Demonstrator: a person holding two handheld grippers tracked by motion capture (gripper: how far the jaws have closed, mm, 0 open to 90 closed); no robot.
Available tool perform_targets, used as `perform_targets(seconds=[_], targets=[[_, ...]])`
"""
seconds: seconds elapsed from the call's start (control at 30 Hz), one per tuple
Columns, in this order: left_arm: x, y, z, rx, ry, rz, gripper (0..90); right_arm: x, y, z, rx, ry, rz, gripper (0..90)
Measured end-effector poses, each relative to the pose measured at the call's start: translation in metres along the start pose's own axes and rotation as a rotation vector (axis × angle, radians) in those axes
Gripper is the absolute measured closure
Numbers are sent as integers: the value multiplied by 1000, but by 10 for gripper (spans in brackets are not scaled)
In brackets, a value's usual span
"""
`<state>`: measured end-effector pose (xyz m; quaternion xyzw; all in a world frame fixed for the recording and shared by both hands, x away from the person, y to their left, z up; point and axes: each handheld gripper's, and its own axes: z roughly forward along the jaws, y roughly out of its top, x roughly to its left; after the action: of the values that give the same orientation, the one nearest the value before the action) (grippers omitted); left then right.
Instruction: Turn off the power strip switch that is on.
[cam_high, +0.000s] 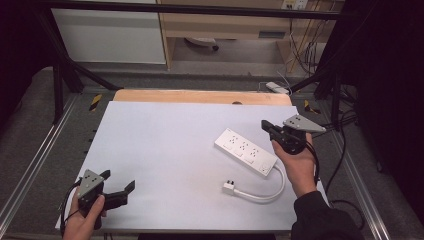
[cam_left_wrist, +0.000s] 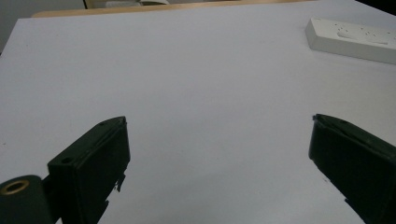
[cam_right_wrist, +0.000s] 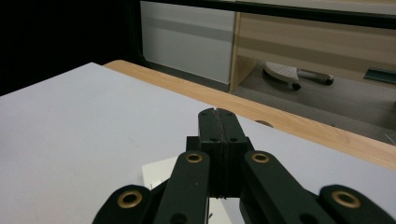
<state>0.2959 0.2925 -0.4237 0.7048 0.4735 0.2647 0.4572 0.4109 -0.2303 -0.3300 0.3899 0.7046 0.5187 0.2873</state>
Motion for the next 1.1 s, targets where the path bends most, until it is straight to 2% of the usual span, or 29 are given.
perform_targets(seconds=[0.27, 0.67, 0.83, 1.1], targets=[[0, 0, 0, 5, 1, 4, 51, 3, 3, 11, 4, 27, 4, 900], [0, 0, 0, 1, -1, 4, 52, 9, 4, 23, 20, 40, 3, 900], [3, 1, -1, -17, 16, -1, 52, 12, 6, 29, 24, 45, 3, 900], [2, 1, -1, -8, 12, 0, 52, 17, 9, 39, 33, 51, 8, 900]])
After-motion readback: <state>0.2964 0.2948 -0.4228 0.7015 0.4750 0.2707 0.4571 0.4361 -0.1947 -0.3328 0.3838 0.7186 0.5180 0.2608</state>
